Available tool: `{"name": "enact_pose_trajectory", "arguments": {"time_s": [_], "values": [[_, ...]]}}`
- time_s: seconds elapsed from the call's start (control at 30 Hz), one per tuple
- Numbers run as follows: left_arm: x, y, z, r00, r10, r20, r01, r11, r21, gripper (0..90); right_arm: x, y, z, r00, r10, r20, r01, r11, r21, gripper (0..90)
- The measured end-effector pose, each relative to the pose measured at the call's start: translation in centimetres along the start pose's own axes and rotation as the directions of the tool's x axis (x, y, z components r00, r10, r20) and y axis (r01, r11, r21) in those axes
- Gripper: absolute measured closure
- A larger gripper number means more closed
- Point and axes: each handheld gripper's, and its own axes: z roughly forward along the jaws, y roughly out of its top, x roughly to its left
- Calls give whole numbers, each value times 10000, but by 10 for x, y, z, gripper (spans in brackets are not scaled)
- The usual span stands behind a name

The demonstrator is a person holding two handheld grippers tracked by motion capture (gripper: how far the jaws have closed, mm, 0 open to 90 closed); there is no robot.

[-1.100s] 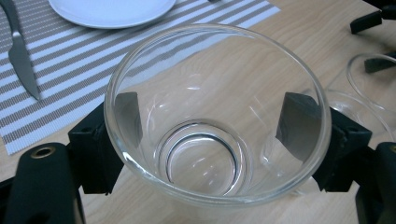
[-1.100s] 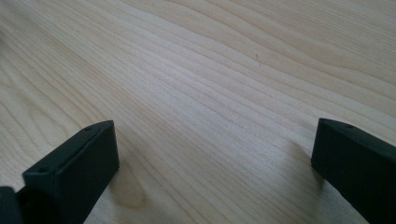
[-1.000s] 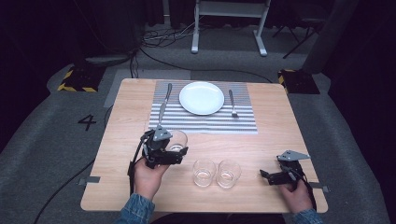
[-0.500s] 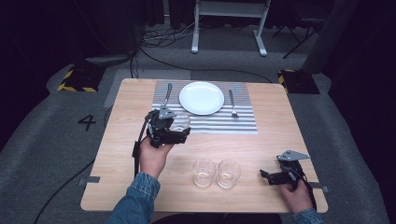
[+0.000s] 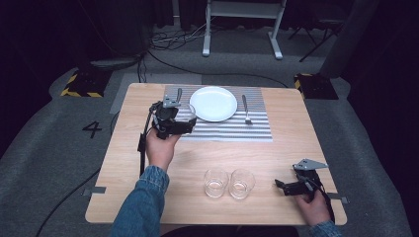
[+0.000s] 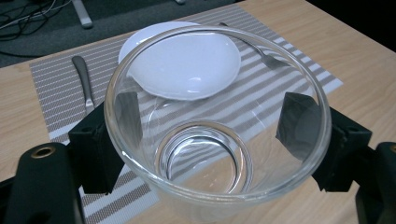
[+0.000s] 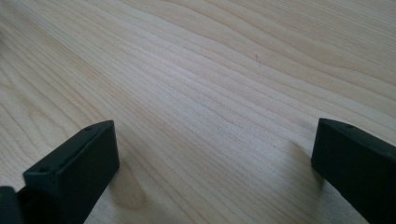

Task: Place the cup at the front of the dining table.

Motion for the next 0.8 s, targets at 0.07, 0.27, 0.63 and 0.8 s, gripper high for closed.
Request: {"name": "enact_pose_trajectory", "arguments": {"time_s": [0.07, 0.27, 0.63, 0.8], "values": [[1, 2, 8, 9995, 46, -297, -47, 10000, -27, 195, 0, 0, 0, 10000, 0, -1, 0, 10000, 1, 8], [6, 5, 34, 9951, -131, -980, 140, 9999, 84, 194, 0, 0, 0, 10000, -23, 23, 23, 10000, 16, 8], [24, -1, 82, 9931, -512, -1051, 571, 9969, 535, 195, 0, 0, 0, 10000, -22, 25, 22, 10000, 15, 8], [35, -3, 98, 9906, -793, -1115, 888, 9925, 835, 195, 0, 0, 0, 10000, -24, 26, 24, 10000, 16, 8]]}}
